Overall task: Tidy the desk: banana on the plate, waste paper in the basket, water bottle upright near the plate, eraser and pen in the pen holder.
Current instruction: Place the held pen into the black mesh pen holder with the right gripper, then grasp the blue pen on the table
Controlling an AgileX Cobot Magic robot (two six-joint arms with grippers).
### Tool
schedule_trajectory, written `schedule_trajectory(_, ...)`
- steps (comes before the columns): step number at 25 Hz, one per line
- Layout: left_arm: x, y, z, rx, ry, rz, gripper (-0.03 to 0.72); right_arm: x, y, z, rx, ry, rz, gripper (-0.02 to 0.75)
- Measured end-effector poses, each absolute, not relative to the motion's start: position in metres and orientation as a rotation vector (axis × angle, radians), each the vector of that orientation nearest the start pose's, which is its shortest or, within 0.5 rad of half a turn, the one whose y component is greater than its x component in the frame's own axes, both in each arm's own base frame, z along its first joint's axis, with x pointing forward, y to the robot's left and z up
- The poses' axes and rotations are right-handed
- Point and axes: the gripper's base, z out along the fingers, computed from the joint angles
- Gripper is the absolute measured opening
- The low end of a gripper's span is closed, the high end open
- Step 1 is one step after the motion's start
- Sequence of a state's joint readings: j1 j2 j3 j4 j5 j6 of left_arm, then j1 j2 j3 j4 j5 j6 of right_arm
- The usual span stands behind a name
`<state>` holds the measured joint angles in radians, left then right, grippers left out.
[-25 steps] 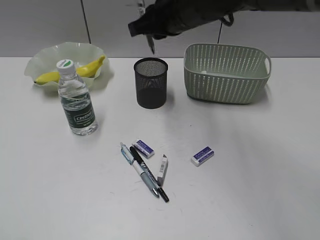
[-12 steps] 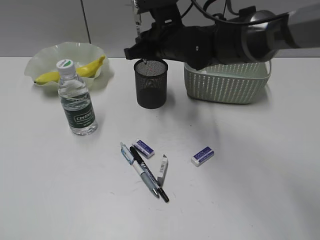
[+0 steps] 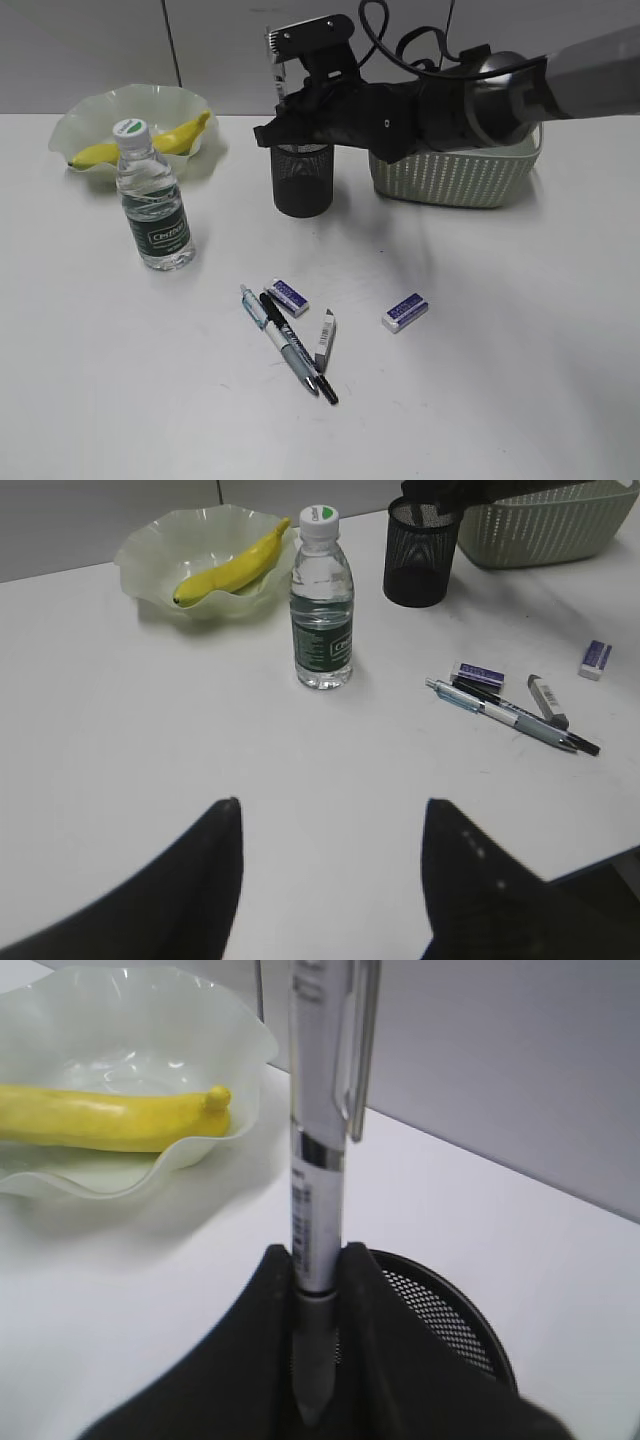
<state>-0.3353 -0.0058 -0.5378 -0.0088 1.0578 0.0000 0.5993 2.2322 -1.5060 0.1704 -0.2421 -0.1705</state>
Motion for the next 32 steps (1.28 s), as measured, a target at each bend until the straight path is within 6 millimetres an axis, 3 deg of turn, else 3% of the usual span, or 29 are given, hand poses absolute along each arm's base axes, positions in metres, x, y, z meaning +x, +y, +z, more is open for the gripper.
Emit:
schedule_trajectory(3,-0.01,0.003,0.288,0.335,1.977,-0.226,0.426,0.419,0.276,0.155,-0.546,1.911,0.344,0.153)
schedule_trajectory(9,-0.01,0.003,0.288,0.335,1.977,-0.226,0.426,0.421,0.274,0.155,-0.528,1.917,0.347,0.371)
schedule_trajectory(13,-0.01,0.003,0.288,0.335,1.977,-0.226,0.426,0.419,0.274,0.162,-0.532,1.924,0.351,0.418)
schedule_trajectory(16,-0.01,0.003,0.288,0.335,1.977,-0.226,0.426,0.414,0.272,0.181,-0.548,1.953,0.361,0.424)
schedule_trajectory(21,-0.01,0.003,0.288,0.335,1.977,-0.226,0.426,0.393,0.263,0.23,-0.627,2.031,0.368,0.426)
schedule_trajectory(25,-0.01,0.003,0.288,0.335,1.977,-0.226,0.426,0.368,0.25,0.265,-0.731,2.149,0.344,0.426)
schedule_trajectory(32,-0.01,0.003,0.288,0.335,1.977,-0.226,0.426,0.318,0.216,0.304,-0.827,2.442,0.265,0.426)
